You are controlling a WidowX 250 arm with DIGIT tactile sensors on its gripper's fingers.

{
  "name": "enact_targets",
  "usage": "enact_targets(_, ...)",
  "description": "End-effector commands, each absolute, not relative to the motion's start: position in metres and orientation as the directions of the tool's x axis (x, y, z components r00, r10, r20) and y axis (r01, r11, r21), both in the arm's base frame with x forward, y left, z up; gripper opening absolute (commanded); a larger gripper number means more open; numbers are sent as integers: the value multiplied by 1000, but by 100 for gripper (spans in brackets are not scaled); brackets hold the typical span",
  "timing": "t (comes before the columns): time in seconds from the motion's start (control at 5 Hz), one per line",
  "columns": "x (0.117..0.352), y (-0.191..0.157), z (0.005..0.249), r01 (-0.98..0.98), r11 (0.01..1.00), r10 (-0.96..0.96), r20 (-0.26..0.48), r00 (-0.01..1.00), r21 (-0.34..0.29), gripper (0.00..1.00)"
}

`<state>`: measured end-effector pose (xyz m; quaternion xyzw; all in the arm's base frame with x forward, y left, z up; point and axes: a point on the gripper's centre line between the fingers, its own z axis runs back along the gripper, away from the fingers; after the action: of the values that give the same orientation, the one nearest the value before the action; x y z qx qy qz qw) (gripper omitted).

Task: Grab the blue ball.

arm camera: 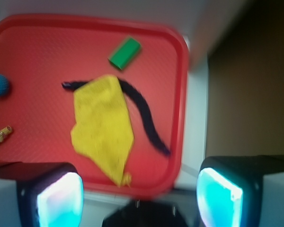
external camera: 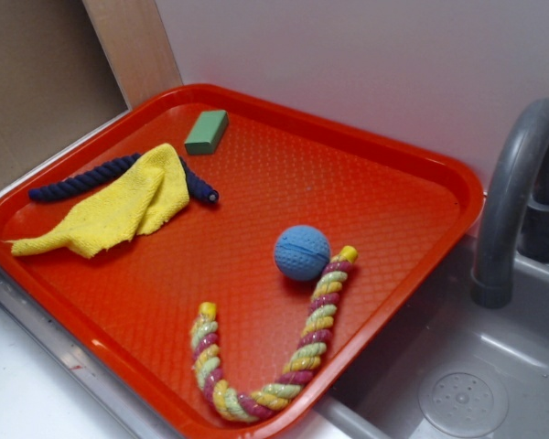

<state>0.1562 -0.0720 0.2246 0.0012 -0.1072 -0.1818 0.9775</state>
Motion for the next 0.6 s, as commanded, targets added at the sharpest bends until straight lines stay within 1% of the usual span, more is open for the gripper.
enact_targets(0.0, 181, -180, 196, 766, 643, -736, 299, 607, 27, 100)
enact_targets(0.2, 178, -228, 175, 889, 458, -847, 295, 442, -19, 100)
enact_targets(0.4, 174, -264, 150, 932, 361, -902, 236, 361, -43, 100)
